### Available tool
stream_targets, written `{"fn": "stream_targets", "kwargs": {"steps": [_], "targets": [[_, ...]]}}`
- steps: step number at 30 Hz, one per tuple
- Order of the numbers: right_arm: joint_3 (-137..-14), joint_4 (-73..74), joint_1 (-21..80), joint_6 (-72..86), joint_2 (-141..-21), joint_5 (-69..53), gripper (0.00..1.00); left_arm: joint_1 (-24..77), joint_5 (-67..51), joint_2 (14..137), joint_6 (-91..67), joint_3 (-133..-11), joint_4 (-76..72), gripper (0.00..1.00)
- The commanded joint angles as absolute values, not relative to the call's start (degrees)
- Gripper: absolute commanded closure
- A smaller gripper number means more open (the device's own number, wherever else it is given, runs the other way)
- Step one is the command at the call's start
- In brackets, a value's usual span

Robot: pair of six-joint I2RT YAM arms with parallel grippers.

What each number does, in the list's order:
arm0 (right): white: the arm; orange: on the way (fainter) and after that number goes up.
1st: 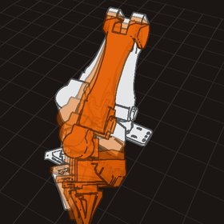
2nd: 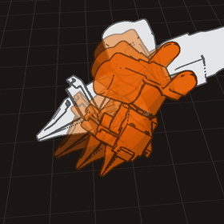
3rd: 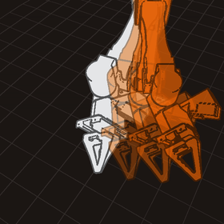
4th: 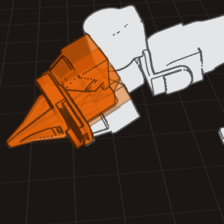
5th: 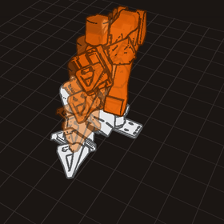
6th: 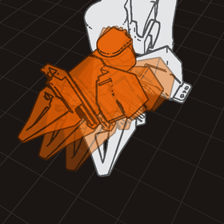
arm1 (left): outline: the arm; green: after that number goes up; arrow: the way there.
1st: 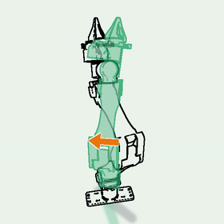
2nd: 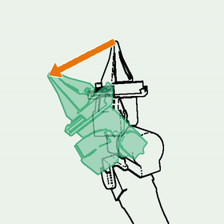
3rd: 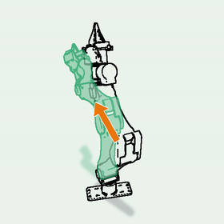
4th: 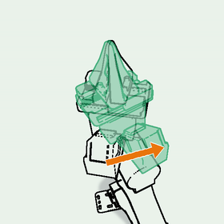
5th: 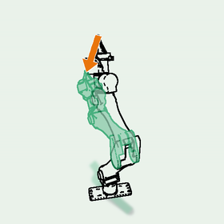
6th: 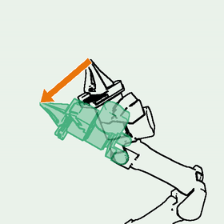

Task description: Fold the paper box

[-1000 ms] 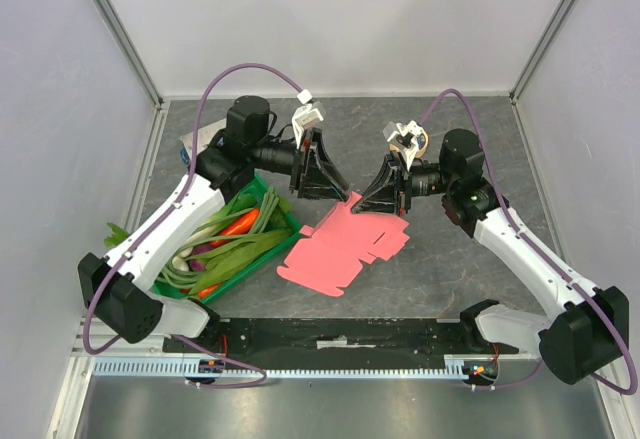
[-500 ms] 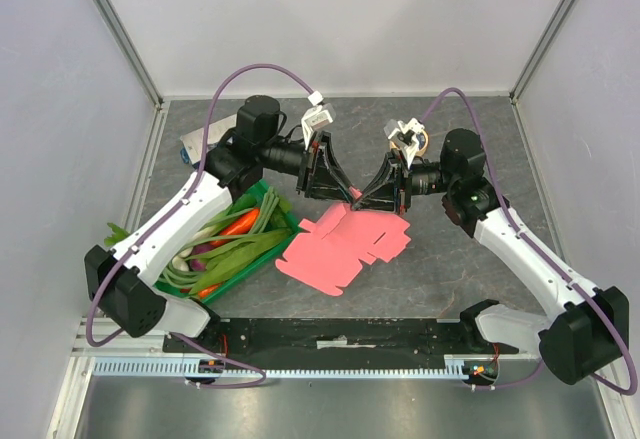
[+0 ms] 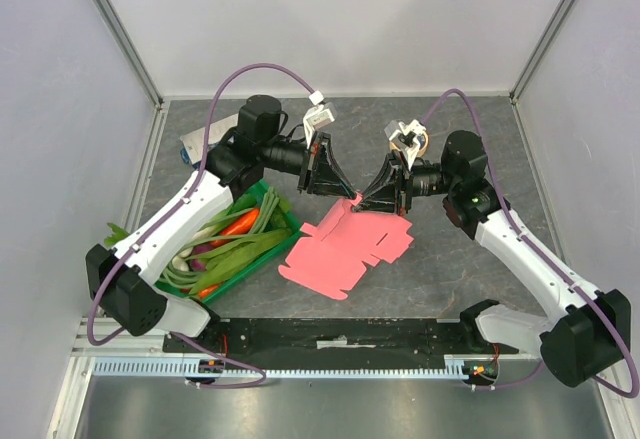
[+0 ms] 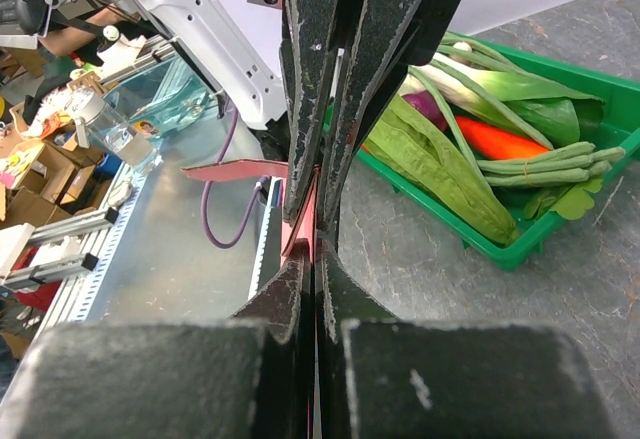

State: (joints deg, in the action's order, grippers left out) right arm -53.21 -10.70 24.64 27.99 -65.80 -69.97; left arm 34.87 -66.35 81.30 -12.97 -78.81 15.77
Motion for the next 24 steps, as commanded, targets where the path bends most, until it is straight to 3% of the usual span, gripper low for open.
{"fn": "stream_targets", "kwargs": {"steps": [1,5,6,10,18,20,24], "targets": [[-53.9,-13.7,24.9,26.8,-64.7,-67.9,1.0,34.7,-66.2,80.2,-14.5,-80.5,15.7,0.98],[-53.9,-12.7,24.4,25.8,-65.1,-67.7,1.0,27.6,-64.3,74.0,-21.5,-76.0,7.7,0.44],[-54.0,-12.7,24.3,26.1,-65.2,-67.7,1.0,25.6,-63.5,71.9,-24.9,-74.0,5.6,0.41],[-54.7,-12.7,23.8,26.5,-65.3,-67.9,1.0,15.9,-63.0,66.0,-31.0,-64.2,0.5,0.47],[-56.3,-13.4,21.4,31.5,-67.3,-66.7,1.0,14.9,-64.1,57.3,-33.5,-50.2,-7.8,0.5],[-56.3,-14.6,21.4,32.2,-67.4,-68.3,1.0,15.0,-63.7,56.3,-33.6,-48.4,-8.5,0.6],[-56.7,-16.0,21.3,33.9,-67.4,-68.8,1.0,15.0,-64.0,58.4,-37.1,-46.9,-12.0,0.67]]}}
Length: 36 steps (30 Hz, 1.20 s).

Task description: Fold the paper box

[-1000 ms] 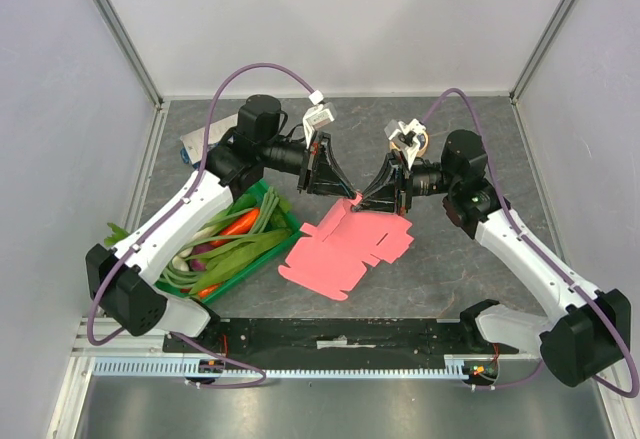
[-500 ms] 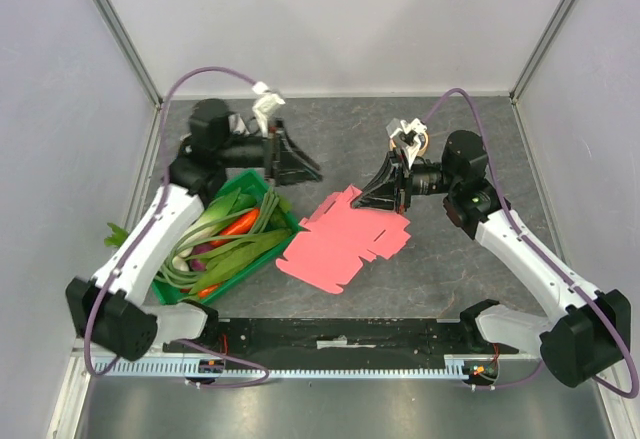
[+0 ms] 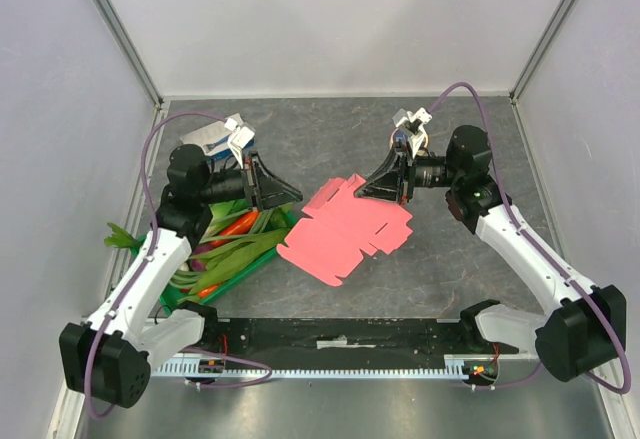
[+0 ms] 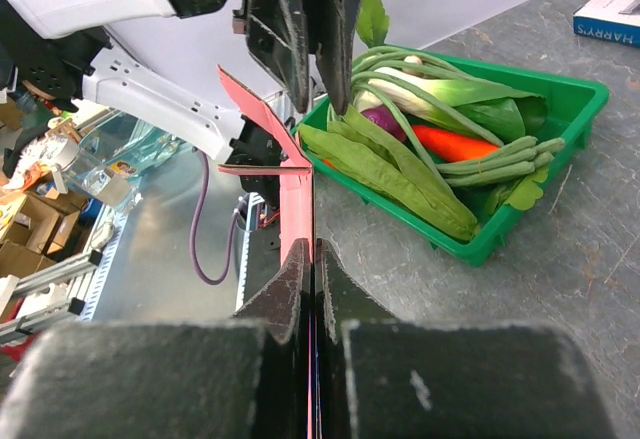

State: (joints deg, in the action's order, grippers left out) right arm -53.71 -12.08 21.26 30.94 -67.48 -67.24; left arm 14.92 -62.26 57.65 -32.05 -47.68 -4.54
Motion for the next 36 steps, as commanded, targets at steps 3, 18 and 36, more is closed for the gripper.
{"fn": "stream_targets", "kwargs": {"steps": [3,18,36], "targets": [[-57.0,-16.7,21.3,34.2,-67.5,-68.7,1.0,15.5,-64.8,60.6,-37.9,-47.3,-12.7,0.71],[-57.6,-13.0,20.7,32.1,-69.5,-65.3,1.0,23.5,-68.1,60.2,-36.5,-48.2,-14.9,0.69],[-56.7,-7.9,20.0,29.4,-69.1,-60.2,1.0,30.3,-55.7,59.9,-30.6,-49.8,-4.7,0.44]]}}
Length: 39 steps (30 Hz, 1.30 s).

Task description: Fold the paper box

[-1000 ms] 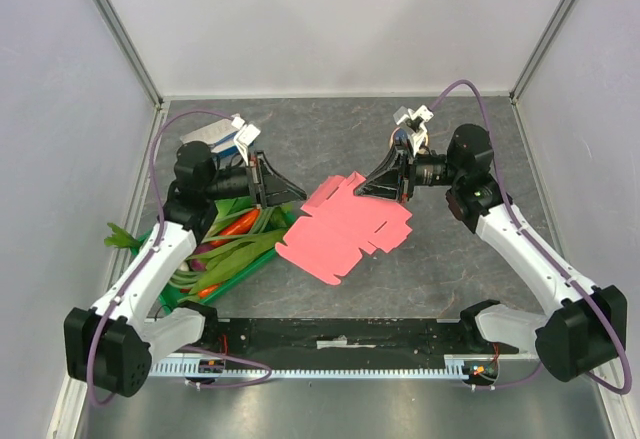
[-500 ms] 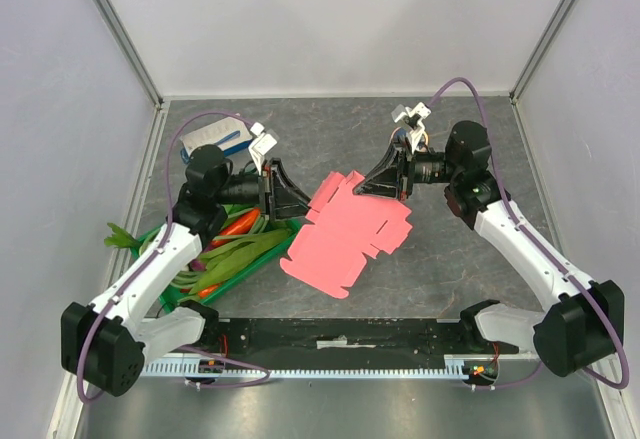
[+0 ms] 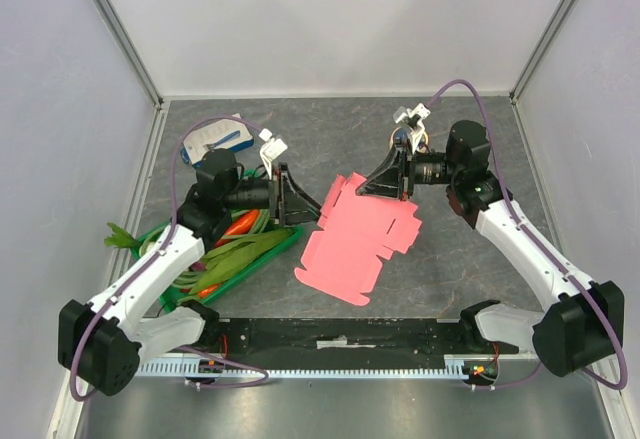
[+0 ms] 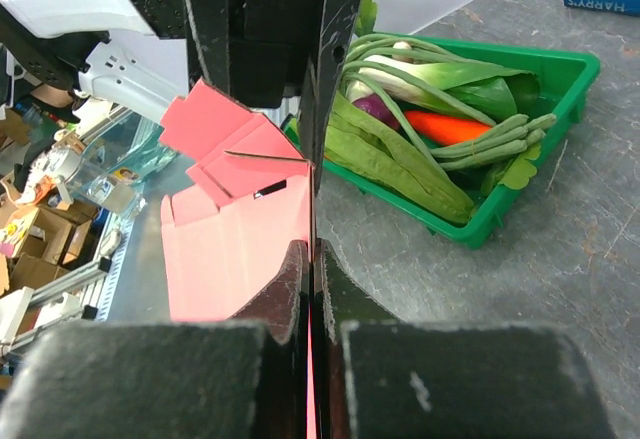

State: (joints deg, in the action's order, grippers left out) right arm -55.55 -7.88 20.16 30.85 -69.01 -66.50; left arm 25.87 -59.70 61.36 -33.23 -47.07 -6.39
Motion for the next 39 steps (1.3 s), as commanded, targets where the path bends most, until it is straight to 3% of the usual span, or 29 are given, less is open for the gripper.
{"fn": "stream_targets", "kwargs": {"steps": [1,5,15,21,39], "targets": [[-56.6,-7.8,20.0,29.5,-68.9,-59.9,1.0,31.2,-50.6,59.8,-27.8,-50.4,-2.2,0.44],[-57.7,-1.4,20.1,23.2,-68.1,-56.7,1.0,32.8,-36.8,58.0,-26.4,-49.9,3.9,0.46],[-57.2,19.8,22.8,6.6,-66.0,-34.7,1.0,33.0,-17.1,54.7,-31.8,-35.2,-10.5,0.44],[-54.4,21.3,23.5,5.4,-67.0,-30.7,1.0,33.9,-22.0,58.7,-30.3,-33.7,-19.6,0.42],[-50.5,13.0,23.5,4.2,-76.8,-38.0,1.0,36.6,-22.2,77.2,-18.9,-35.5,-30.7,0.4]]}}
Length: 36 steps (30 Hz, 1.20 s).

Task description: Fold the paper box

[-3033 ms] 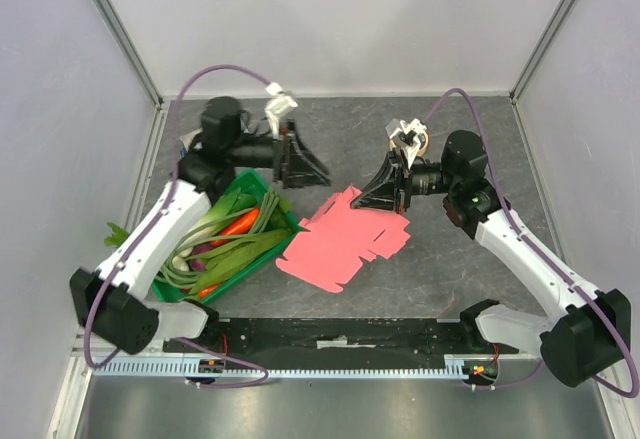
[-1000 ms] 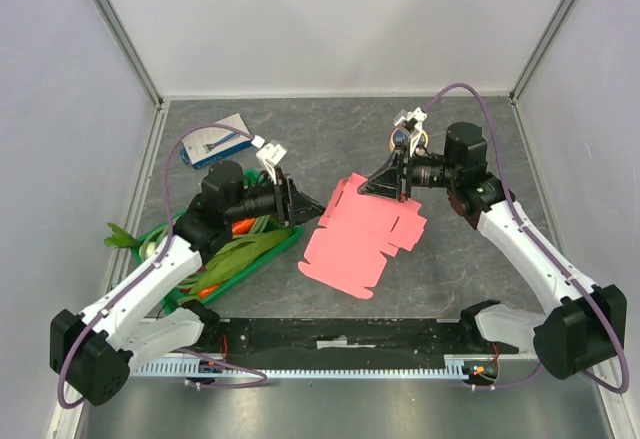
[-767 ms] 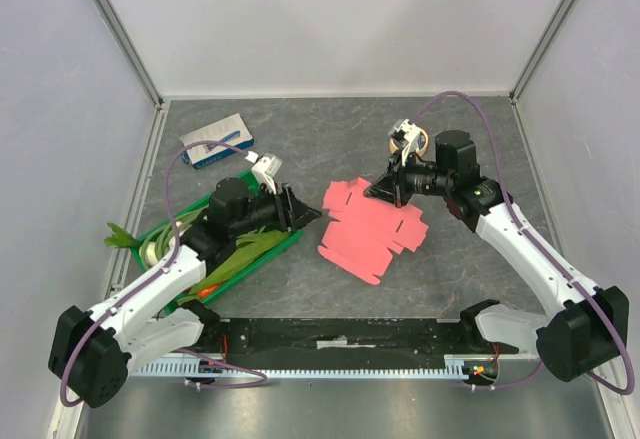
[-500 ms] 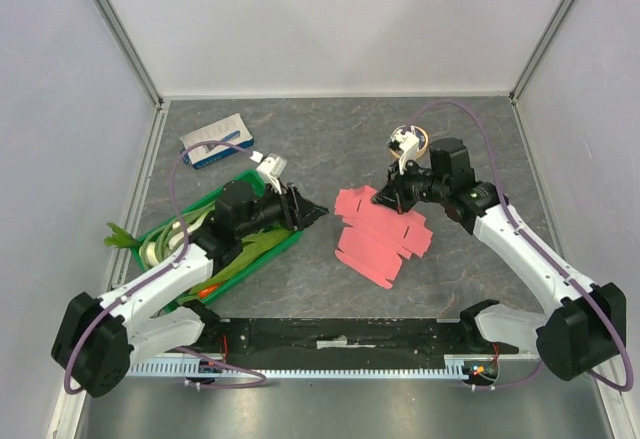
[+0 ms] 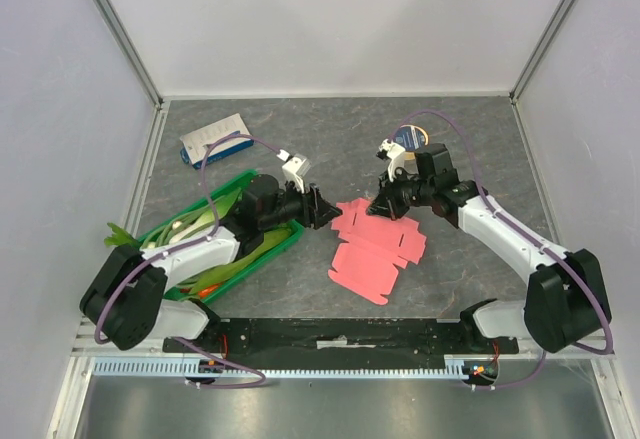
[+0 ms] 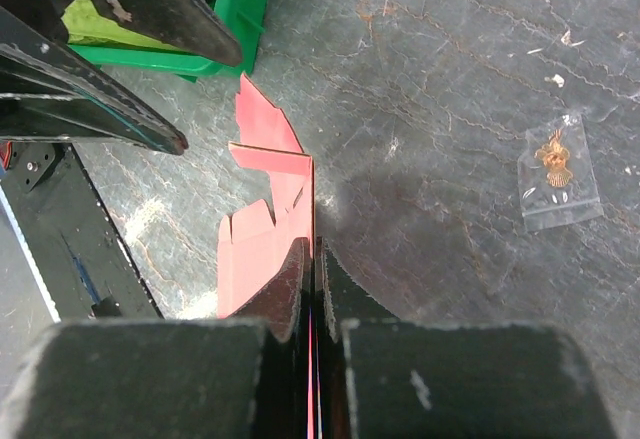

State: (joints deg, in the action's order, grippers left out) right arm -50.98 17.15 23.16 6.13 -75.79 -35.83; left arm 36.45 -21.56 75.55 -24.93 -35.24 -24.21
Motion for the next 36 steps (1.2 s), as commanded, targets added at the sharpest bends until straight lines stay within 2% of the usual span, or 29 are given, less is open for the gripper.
{"fn": "stream_targets", "kwargs": {"steps": [1,8,12,14,15,16,18,19,24,26,27,28,29,32,34,35,36], "targets": [[-50.3,12.9,23.6,4.1,-77.1,-38.4,1.0,36.6,-21.9,77.8,-18.1,-36.3,-28.0,0.4],[-50.4,12.1,23.4,3.8,-78.0,-40.7,1.0,35.5,-25.0,85.1,-13.8,-40.5,-25.1,0.41],[-50.7,13.1,23.4,4.0,-78.6,-41.0,1.0,34.9,-27.7,87.2,-14.4,-39.1,-29.3,0.7],[-51.1,14.8,23.4,4.0,-79.0,-40.3,1.0,34.9,-27.7,86.8,-13.8,-37.7,-30.8,0.79],[-52.1,16.0,23.4,4.0,-79.3,-38.5,0.96,34.9,-27.6,86.0,-13.0,-37.1,-32.5,0.86],[-52.6,17.2,23.4,4.3,-79.7,-37.5,0.85,34.9,-27.4,85.6,-12.6,-36.0,-33.1,0.88],[-54.5,20.6,23.5,4.1,-80.3,-36.6,0.77,34.9,-27.5,85.2,-11.8,-35.5,-34.3,0.91],[-55.0,21.7,23.4,4.0,-80.7,-36.3,0.7,34.9,-27.8,84.9,-11.7,-35.1,-34.7,0.92],[-55.2,23.1,23.3,3.3,-80.7,-35.8,0.69,34.9,-29.2,84.6,-11.4,-33.8,-37.2,0.96],[-54.8,23.2,23.4,2.6,-80.0,-33.8,0.76,34.9,-29.1,84.6,-11.3,-33.6,-37.4,0.98],[-54.4,23.0,23.4,2.1,-79.8,-33.3,0.81,34.9,-29.2,84.6,-11.3,-33.3,-37.7,0.98],[-54.3,22.6,23.4,2.0,-79.8,-33.0,0.91,34.9,-29.2,84.7,-11.5,-33.3,-38.2,0.98],[-54.2,22.3,23.5,2.0,-79.9,-31.7,0.96,34.9,-28.7,85.0,-11.7,-33.4,-38.4,0.98],[-51.8,18.3,24.0,1.5,-78.7,-27.2,1.0,34.9,-25.4,85.3,-12.7,-34.7,-35.9,0.96],[-48.1,12.8,25.3,1.4,-76.7,-23.1,1.0,34.9,-23.2,85.4,-13.9,-37.1,-33.1,0.92],[-46.9,10.7,25.6,1.4,-76.0,-21.7,1.0,34.9,-19.4,85.6,-16.2,-38.5,-28.2,0.8],[-44.8,9.1,25.9,1.3,-75.0,-20.7,1.0,34.8,-18.0,85.5,-17.6,-40.6,-25.6,0.72]]}}
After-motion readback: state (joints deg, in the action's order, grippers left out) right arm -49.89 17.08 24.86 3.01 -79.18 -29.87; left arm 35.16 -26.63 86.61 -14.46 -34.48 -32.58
